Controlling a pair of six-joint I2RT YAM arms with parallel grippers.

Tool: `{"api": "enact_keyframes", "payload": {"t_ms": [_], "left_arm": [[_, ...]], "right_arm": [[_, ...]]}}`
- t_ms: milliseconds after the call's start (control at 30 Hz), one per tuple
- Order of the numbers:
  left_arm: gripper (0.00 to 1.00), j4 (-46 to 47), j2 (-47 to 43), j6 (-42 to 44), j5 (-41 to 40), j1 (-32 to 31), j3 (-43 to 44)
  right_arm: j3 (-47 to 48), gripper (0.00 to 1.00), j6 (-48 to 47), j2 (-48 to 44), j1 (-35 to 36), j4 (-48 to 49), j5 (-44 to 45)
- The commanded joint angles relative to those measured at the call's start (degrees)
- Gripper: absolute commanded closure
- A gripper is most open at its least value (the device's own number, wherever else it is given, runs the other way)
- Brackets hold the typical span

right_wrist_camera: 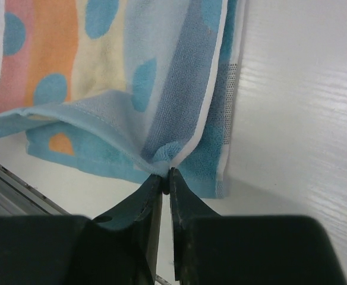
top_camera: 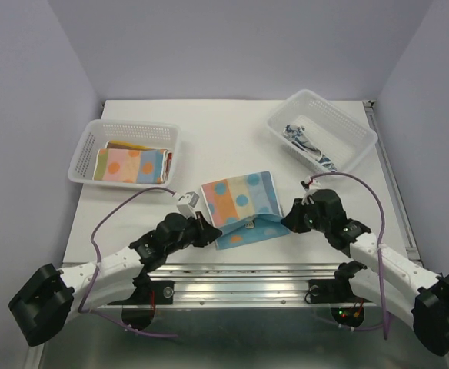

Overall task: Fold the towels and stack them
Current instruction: Fold the towel

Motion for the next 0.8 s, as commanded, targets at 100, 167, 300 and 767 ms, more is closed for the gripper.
{"api": "enact_keyframes", "payload": {"t_ms": [100, 167, 300, 767], "left_arm": [[0.96, -1.38, -2.18, -2.66, 0.91, -1.34, -1.28], [0.76, -2.78, -2.89, -3.28, 1.7, -1.61, -1.45], [0.43, -3.14, -4.91, -4.24, 4.16, -2.57, -2.24], [0.01, -22.3, -6.23, -6.35, -21.67, -3.36, 11.55]], "right_arm": [[-1.63, 0.8, 3.65, -0.25, -0.02, 2.48, -0.23], [-2.07, 0.68, 4.09, -1.56, -0.02, 1.51, -0.84], [-2.43, 0.37, 5.31, -6.56, 0.07, -1.47, -4.09], [11.35, 0.0, 4.27, -0.16, 0.07, -0.07, 1.52]]}}
